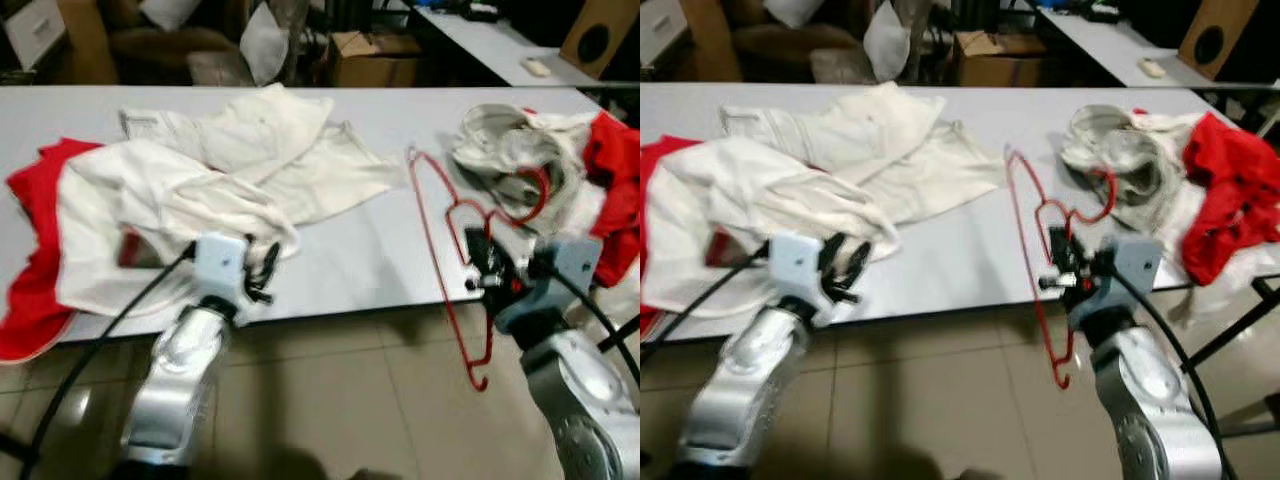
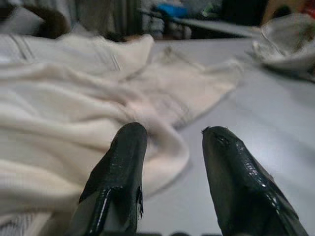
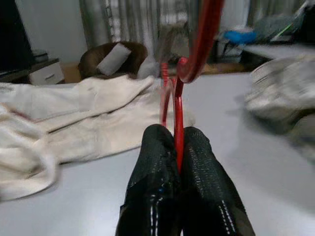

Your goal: Hang hanger

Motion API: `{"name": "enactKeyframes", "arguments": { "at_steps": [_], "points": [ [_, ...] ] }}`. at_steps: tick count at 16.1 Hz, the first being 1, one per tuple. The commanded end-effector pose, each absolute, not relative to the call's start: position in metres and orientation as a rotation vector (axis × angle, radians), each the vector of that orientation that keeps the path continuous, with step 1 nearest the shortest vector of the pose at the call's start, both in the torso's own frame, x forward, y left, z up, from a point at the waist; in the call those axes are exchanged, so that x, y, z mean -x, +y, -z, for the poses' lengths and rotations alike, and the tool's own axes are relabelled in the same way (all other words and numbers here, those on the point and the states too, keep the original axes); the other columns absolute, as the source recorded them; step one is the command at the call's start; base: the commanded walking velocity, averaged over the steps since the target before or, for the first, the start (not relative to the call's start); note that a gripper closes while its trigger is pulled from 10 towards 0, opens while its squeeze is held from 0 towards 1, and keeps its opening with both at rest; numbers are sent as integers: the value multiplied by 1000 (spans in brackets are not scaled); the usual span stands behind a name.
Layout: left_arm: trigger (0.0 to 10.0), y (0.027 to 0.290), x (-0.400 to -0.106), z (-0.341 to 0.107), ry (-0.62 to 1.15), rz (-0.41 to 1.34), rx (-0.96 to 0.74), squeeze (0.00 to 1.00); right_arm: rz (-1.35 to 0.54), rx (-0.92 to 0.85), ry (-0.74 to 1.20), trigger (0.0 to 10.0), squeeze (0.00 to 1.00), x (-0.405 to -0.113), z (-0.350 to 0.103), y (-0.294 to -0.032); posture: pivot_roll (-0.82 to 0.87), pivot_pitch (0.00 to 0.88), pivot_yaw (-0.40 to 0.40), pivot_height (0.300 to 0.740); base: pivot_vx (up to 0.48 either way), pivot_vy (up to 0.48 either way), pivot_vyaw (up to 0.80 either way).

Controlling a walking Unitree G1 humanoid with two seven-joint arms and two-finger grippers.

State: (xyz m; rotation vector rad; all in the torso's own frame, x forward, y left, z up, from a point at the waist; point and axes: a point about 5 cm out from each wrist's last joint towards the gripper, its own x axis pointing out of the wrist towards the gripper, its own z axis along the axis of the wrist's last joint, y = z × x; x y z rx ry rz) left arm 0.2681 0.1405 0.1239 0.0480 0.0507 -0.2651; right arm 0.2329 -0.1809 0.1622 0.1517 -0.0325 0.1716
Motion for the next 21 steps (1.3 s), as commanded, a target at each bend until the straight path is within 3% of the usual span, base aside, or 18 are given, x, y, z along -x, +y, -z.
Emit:
{"name": "enactKeyframes", "arguments": {
  "at_steps": [1, 6, 9, 16, 21],
  "points": [
    [10000, 139, -268, -133, 6, 266, -50, 0, -147, -205, 1, 10000, 0, -235, -155, -182, -168, 1, -49, 740, 0, 0, 0],
    [10000, 158, -277, -134, -3, 234, -30, 0, -166, -230, 94, 10000, 0, -234, -135, -165, -161, 0, -2, 740, 49, 0, 0],
    [10000, 153, -281, -139, -23, 269, -48, 0, -252, -390, 49, 10000, 0, -233, -140, -157, -150, 0, 4, 740, 295, 0, 0],
    [10000, 153, -278, -137, -24, 284, -46, 0, -267, -234, 62, 10000, 0, -239, -133, -151, -136, 0, -13, 740, 337, 0, 0],
    [10000, 156, -278, -132, -2, 288, -55, 0, -275, -286, 90, 10000, 0, -240, -129, -148, -138, 0, -1, 740, 287, 0, 0]
  ]
}}
